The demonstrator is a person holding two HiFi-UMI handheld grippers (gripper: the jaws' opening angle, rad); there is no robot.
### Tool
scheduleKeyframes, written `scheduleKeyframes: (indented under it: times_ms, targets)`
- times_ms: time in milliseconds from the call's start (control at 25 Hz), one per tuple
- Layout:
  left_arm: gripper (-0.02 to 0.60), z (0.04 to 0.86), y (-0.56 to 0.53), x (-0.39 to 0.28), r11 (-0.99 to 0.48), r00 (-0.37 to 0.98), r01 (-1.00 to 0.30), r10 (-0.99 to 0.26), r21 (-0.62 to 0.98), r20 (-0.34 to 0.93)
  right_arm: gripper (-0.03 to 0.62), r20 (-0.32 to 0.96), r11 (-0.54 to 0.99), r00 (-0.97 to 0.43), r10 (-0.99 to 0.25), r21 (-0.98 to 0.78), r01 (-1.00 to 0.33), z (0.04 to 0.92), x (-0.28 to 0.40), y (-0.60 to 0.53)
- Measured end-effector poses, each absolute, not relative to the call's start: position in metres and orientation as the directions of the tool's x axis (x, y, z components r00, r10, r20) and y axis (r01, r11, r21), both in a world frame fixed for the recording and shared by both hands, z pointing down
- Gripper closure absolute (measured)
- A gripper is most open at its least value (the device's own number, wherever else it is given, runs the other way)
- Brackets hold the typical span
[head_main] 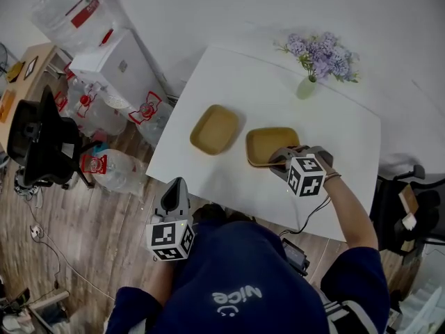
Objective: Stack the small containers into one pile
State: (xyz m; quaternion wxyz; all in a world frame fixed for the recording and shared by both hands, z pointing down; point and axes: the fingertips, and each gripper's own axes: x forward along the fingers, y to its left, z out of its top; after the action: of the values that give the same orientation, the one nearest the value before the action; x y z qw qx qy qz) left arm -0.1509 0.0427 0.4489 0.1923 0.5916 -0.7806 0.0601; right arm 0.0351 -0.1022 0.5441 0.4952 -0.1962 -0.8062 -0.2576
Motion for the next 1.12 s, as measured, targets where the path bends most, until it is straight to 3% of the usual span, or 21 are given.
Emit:
scheduleKeyframes:
  times_ms: [880, 1000, 1120]
  targets:
    - [0.563, 0.452, 0.026, -0.136, 0.268, -0.214, -0.959, -0.896, 0.092, 0.389, 0.533, 0.906, 0.829, -0.414, 0.09, 0.163, 0.536, 0.558, 0.043, -0.105]
    - [0.563, 0.451, 0.029, -0.138, 0.278, -0.222, -0.956, -0.895, 0.093, 0.386, 0.426, 0.907, 0.834, -0.408, 0.103, 0.145, 0.532, 0.555, 0.042, -0.1]
    - [0.563, 0.453, 0.031, -0.141, 0.287, -0.226, -0.952, -0.894, 0.107, 0.387, 0.421, 0.896, 0.832, -0.428, 0.115, 0.148, 0.535, 0.547, 0.034, -0.093]
